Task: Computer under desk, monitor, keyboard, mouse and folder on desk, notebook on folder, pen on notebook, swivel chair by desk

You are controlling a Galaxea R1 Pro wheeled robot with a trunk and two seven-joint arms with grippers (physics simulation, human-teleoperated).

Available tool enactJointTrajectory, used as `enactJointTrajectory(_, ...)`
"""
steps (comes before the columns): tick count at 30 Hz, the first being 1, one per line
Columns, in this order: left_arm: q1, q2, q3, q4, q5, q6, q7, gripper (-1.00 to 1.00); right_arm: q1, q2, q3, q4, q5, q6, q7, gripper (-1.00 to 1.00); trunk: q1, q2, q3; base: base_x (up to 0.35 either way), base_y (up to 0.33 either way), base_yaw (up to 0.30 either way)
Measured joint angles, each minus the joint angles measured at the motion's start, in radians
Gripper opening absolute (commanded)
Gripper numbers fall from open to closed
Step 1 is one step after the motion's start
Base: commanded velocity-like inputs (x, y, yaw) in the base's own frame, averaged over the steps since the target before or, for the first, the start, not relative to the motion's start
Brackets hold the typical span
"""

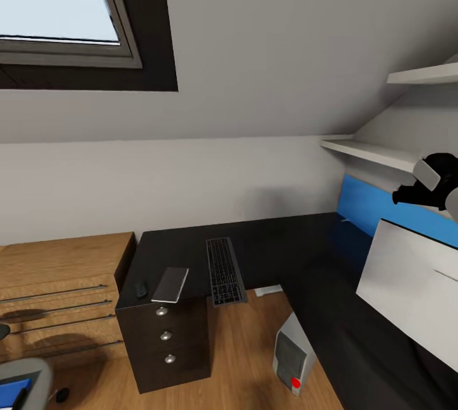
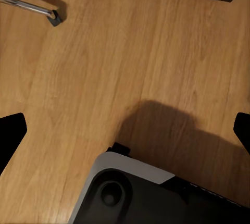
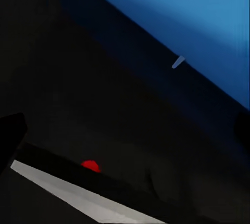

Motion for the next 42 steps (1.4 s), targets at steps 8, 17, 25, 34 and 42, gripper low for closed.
enactJointTrajectory(8, 0.0, -0.001, 0.0, 0.0, 0.001, 0.0, 0.001, 1.0, 0.014, -0.047, 0.0, 0.0, -0.009, -0.009, 0.004, 1.0, 0.0, 0.0, 0.0, 0.001, 0.0, 0.0)
enactJointTrajectory(17, 0.0, -0.001, 0.0, 0.0, 0.0, 0.0, 0.002, 1.0, 0.015, -0.081, -0.003, 0.044, -0.064, -0.02, 0.017, 1.0, 0.0, 0.0, 0.0, 0.0, 0.0, 0.0)
enactJointTrajectory(25, 0.0, -0.001, 0.0, 0.0, 0.0, 0.0, 0.001, 1.0, 0.017, -0.081, -0.002, 0.069, -0.069, -0.019, 0.078, 1.0, 0.0, 0.0, 0.0, 0.0, 0.0, 0.0)
enactJointTrajectory(34, 0.0, -0.002, 0.0, 0.0, 0.0, 0.0, 0.001, 1.0, 0.039, -0.08, -0.001, 0.086, -0.067, -0.017, 0.104, 1.0, 0.0, 0.0, 0.0, 0.0, 0.0, 0.0)
enactJointTrajectory(42, 0.0, -0.001, 0.0, 0.0, 0.0, 0.0, 0.001, 1.0, 0.062, -0.08, -0.001, 0.086, -0.067, -0.018, 0.106, 1.0, 0.0, 0.0, 0.0, 0.0, 0.0, 0.0)
